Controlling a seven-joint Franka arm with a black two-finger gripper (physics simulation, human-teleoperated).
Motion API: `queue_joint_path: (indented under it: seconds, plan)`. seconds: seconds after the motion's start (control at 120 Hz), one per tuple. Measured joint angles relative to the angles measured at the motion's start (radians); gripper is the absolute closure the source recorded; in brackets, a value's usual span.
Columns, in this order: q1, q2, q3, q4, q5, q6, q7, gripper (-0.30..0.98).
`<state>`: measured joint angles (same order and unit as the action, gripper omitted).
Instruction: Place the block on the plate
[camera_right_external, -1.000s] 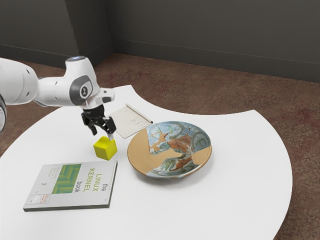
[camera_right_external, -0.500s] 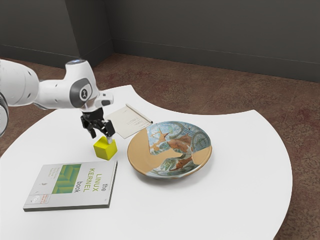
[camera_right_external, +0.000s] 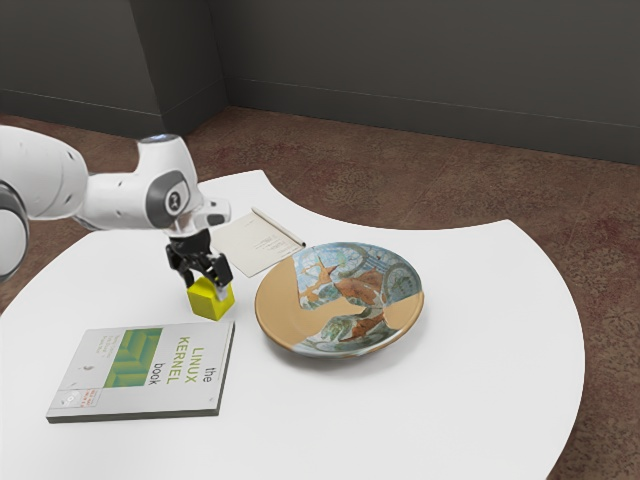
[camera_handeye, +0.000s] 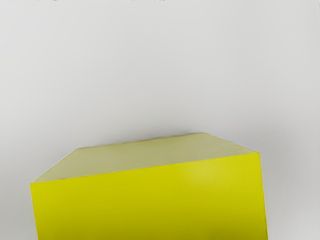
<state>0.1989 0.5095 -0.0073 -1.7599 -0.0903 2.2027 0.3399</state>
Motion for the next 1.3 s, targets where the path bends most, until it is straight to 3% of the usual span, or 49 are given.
queue_joint_path:
  seconds: [0.65,1.3]
  plan:
    - [-0.001,0.029,0.000,0.000,-0.009,0.022,0.007,0.01]
    - [-0.003,0.031,0.000,0.000,-0.011,0.023,0.008,0.19]
